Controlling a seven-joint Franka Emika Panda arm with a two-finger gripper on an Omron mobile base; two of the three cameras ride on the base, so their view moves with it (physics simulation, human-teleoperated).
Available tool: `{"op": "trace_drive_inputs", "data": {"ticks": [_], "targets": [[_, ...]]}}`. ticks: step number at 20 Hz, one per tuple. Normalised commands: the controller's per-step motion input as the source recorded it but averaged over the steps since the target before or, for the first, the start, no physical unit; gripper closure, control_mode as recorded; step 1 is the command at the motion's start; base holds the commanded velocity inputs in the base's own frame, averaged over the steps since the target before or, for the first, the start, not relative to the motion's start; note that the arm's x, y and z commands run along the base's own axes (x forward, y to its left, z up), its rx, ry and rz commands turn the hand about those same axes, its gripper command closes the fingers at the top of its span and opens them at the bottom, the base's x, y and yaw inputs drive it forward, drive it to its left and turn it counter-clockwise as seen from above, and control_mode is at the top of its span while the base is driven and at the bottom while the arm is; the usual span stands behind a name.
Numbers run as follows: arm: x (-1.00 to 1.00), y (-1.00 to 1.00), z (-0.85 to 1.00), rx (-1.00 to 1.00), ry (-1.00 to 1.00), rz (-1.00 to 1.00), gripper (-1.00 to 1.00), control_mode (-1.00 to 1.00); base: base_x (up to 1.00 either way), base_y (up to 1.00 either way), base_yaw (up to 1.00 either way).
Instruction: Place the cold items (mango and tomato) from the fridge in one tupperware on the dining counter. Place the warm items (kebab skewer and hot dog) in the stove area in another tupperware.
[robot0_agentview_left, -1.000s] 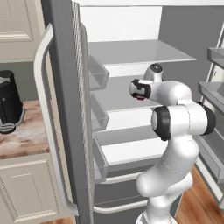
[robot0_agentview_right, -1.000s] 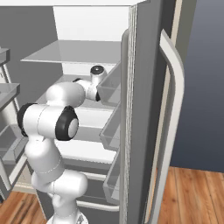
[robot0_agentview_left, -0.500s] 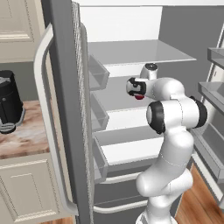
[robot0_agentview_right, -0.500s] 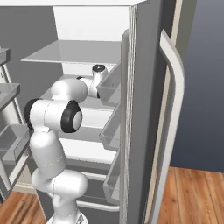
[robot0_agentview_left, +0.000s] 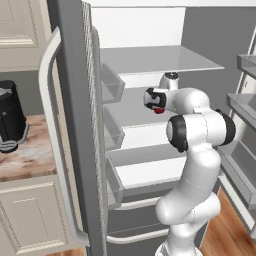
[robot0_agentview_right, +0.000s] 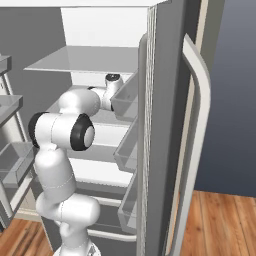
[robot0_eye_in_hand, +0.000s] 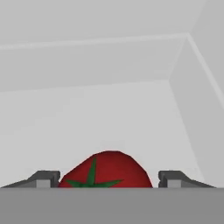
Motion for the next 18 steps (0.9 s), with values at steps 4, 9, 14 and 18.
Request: {"op": "trace_drive_inputs", "data": {"ticks": [4,9,14,18], "targets": [[-0.08,0.08,-0.23,0.0,0.0,-0.04,1.0,-1.0,0.0,0.0,0.0],[-0.07,0.06,-0.14,0.01,-0.03,-0.03,1.0,-1.0,0.0,0.0,0.0],[0.0,-0.01,-0.29,0.08,-0.32,-0.06,1.0,-1.0,0.0,0.0,0.0],[-0.15,0.0,-0.06,0.03,-0.24,-0.05,1.0,-1.0,0.0,0.0,0.0]]}}
